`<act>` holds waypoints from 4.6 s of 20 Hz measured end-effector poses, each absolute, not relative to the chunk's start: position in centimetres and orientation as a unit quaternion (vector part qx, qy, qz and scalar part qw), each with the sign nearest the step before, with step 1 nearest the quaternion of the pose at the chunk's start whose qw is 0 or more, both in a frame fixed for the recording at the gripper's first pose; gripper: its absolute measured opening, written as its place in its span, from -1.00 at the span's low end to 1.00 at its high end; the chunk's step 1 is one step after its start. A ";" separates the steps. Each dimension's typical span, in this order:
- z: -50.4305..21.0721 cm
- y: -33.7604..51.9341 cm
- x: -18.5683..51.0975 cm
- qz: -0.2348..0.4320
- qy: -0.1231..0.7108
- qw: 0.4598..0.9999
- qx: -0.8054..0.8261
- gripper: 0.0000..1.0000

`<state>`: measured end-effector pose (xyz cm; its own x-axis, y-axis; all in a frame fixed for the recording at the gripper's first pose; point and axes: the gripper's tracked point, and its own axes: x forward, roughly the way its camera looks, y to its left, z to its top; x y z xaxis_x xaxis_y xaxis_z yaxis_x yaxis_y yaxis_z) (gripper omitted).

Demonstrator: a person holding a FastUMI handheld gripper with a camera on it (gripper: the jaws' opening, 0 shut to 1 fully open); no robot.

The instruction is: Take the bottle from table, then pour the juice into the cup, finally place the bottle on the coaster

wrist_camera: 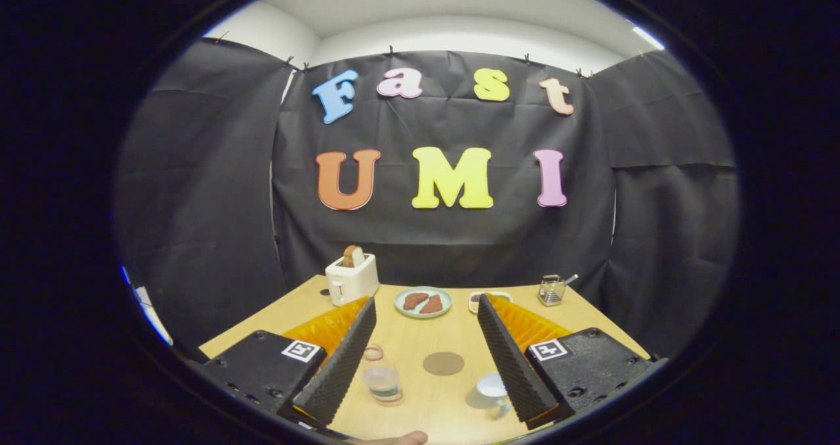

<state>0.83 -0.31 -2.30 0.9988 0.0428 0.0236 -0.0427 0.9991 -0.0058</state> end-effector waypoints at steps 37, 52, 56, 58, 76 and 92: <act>-22.4 6.8 10.3 0.012 -0.038 0.999 -0.019 1.00; -20.9 5.0 10.6 0.014 -0.004 0.988 0.154 0.65; -20.6 4.9 10.7 0.024 0.009 0.975 0.219 0.65; -20.7 4.5 10.8 0.024 0.019 0.969 0.245 0.64; -21.7 1.2 10.8 0.057 0.035 0.825 0.561 0.64; -21.8 1.0 11.0 0.073 0.052 0.697 0.711 0.56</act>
<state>10.99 1.03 -21.76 0.9839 0.1761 0.0318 -0.0281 -0.0231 0.9993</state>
